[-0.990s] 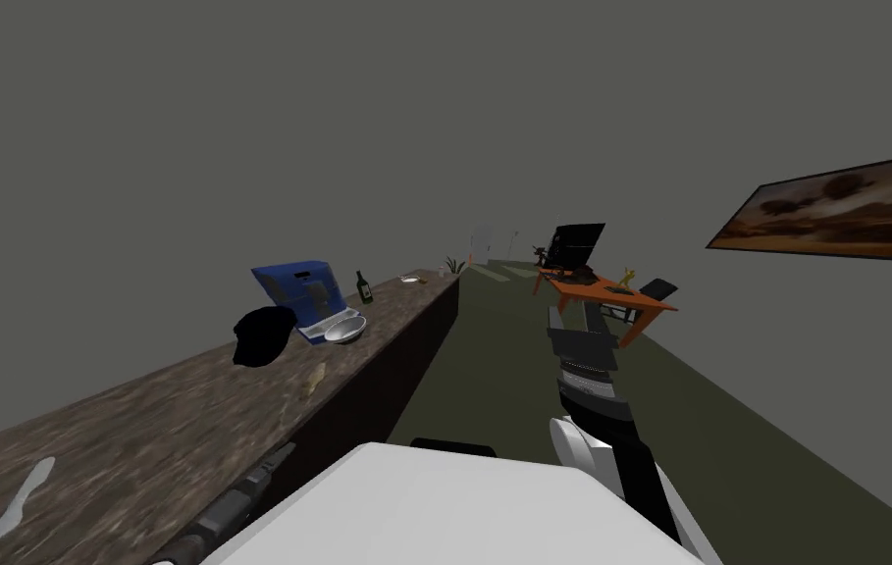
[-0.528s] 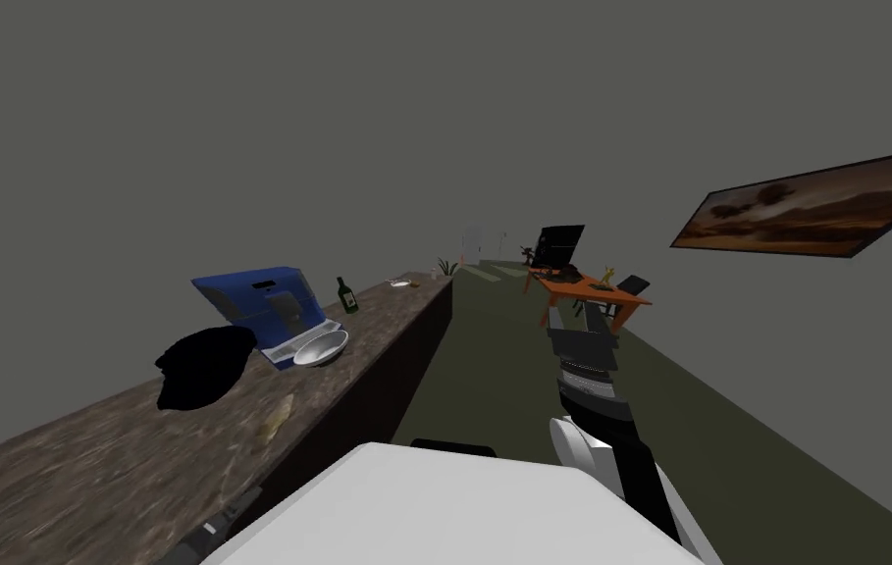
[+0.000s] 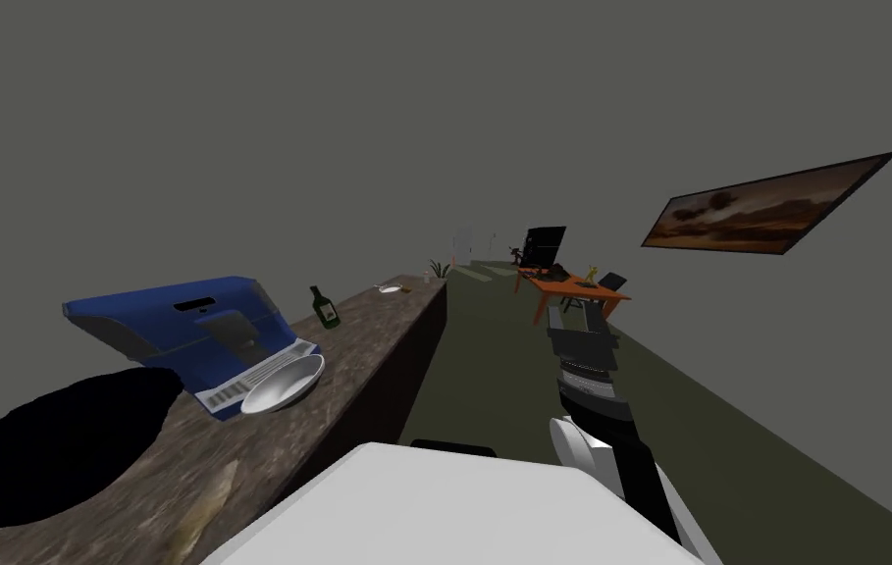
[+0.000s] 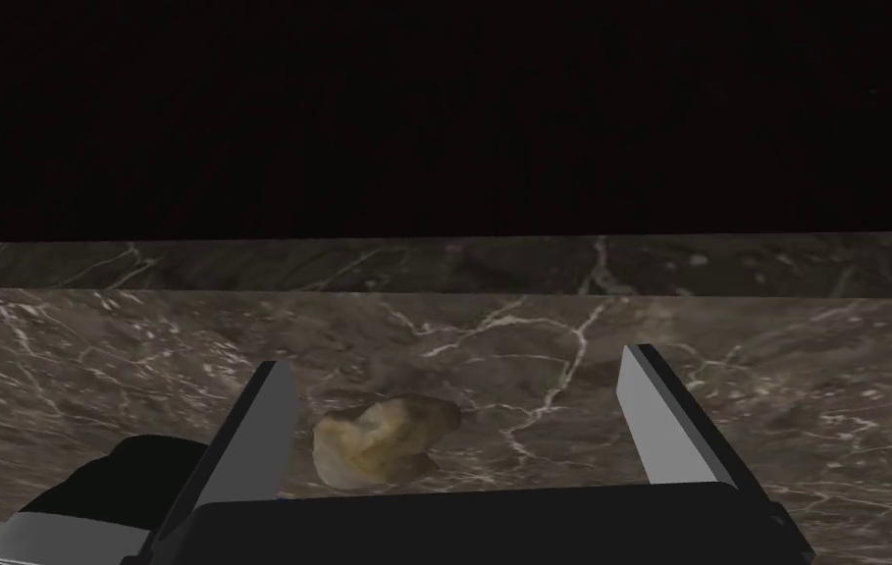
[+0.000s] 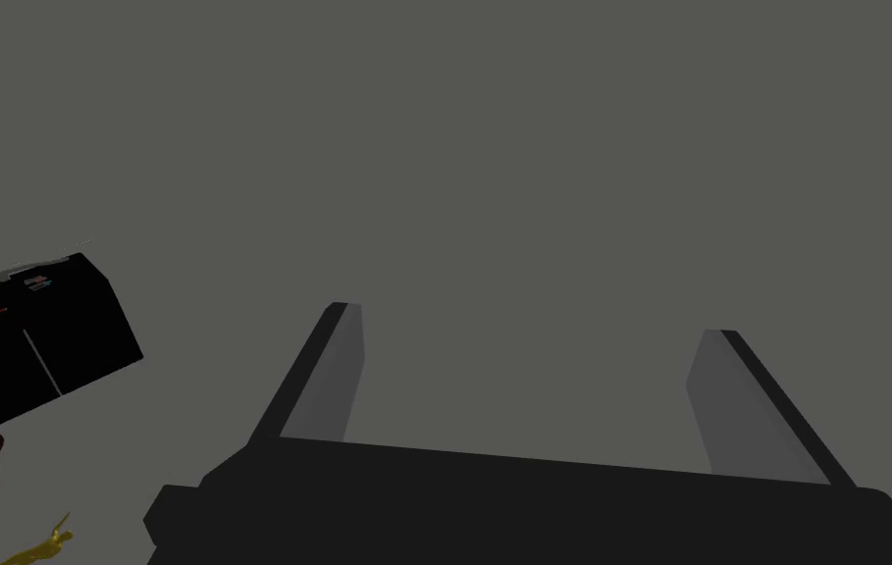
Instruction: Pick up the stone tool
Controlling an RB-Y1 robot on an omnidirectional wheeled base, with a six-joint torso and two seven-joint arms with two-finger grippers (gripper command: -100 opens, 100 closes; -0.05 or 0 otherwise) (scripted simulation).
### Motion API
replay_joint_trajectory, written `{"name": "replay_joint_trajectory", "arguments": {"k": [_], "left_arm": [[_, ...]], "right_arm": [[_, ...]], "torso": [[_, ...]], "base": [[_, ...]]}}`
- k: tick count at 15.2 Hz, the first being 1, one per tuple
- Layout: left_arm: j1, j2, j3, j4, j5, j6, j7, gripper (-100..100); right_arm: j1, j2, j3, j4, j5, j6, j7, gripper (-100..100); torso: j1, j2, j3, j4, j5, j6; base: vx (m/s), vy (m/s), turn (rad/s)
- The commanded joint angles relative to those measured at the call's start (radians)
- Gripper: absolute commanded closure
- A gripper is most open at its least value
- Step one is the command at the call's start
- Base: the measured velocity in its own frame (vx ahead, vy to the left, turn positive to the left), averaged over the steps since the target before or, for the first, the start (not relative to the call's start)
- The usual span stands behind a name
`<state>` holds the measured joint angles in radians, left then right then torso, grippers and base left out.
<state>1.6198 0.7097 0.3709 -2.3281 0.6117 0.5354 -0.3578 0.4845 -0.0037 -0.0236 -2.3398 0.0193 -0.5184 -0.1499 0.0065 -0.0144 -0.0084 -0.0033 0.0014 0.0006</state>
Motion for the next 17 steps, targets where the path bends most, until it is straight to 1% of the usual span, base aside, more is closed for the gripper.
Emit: {"name": "replay_joint_trajectory", "arguments": {"k": [1,4,7,8,9,10,12,13,14,15,17], "left_arm": [[0.034,0.024,0.014,0.005,0.021,0.027,-0.008,-100],[0.074,0.055,0.028,0.007,0.042,0.081,-0.017,-100],[0.098,0.082,0.031,0.01,0.059,0.12,-0.023,-100],[0.086,0.068,0.028,0.008,0.049,0.102,-0.021,-100],[0.054,0.064,0.005,0.044,0.038,0.097,-0.023,-100],[0.046,0.063,-0.001,0.053,0.035,0.094,-0.024,-100],[0.012,0.057,-0.024,0.088,0.022,0.084,-0.026,-100],[0.003,0.055,-0.03,0.097,0.019,0.081,-0.026,-100],[0.019,0.058,-0.018,0.079,0.025,0.088,-0.024,-100],[0.017,0.057,-0.02,0.081,0.024,0.087,-0.024,100],[0.017,0.058,-0.019,0.08,0.023,0.086,-0.025,100]], "right_arm": [[0.0,0.0,0.0,0.0,0.0,0.0,0.0,0],[0.0,0.0,0.0,0.0,0.0,0.0,0.0,0],[0.0,0.0,0.0,0.0,0.0,0.0,0.0,0],[0.0,0.0,0.0,0.0,0.0,0.0,0.0,0],[0.0,0.0,0.0,0.0,0.0,0.0,0.0,0],[0.0,0.0,0.0,0.0,0.0,0.0,0.0,0],[0.0,0.0,0.0,0.0,0.0,0.0,0.0,0],[0.0,0.0,0.0,0.0,0.0,0.0,0.0,0],[0.0,0.0,0.0,0.0,0.0,0.0,0.0,0],[0.0,0.0,0.0,0.0,0.0,0.0,0.0,0],[0.0,0.0,0.0,0.0,0.0,0.0,0.0,0]], "torso": [[0.0,0.0,0.0,0.0,0.0,0.0],[0.001,0.0,0.0,0.0,0.0,0.0],[0.002,0.0,0.0,0.0,0.001,0.0],[0.001,0.001,0.001,0.0,0.0,0.0],[-0.001,0.004,0.002,0.001,0.0,0.0],[-0.005,0.008,0.004,0.002,-0.001,0.0],[-0.009,0.014,0.008,0.003,-0.002,-0.001],[-0.011,0.016,0.009,0.004,-0.002,-0.001],[-0.012,0.017,0.01,0.004,-0.002,-0.001],[-0.012,0.017,0.01,0.004,-0.003,-0.001],[-0.011,0.016,0.009,0.004,-0.002,-0.002]], "base": [[0.178,0.114,-0.12],[0.195,0.139,-0.175],[0.163,0.142,-0.139],[0.087,0.085,-0.061],[0.017,0.027,-0.053],[-0.021,-0.001,-0.069],[-0.046,-0.019,-0.039],[-0.046,-0.032,-0.037],[-0.025,-0.02,-0.011],[-0.008,-0.006,0.002],[-0.001,-0.002,-0.007]]}}
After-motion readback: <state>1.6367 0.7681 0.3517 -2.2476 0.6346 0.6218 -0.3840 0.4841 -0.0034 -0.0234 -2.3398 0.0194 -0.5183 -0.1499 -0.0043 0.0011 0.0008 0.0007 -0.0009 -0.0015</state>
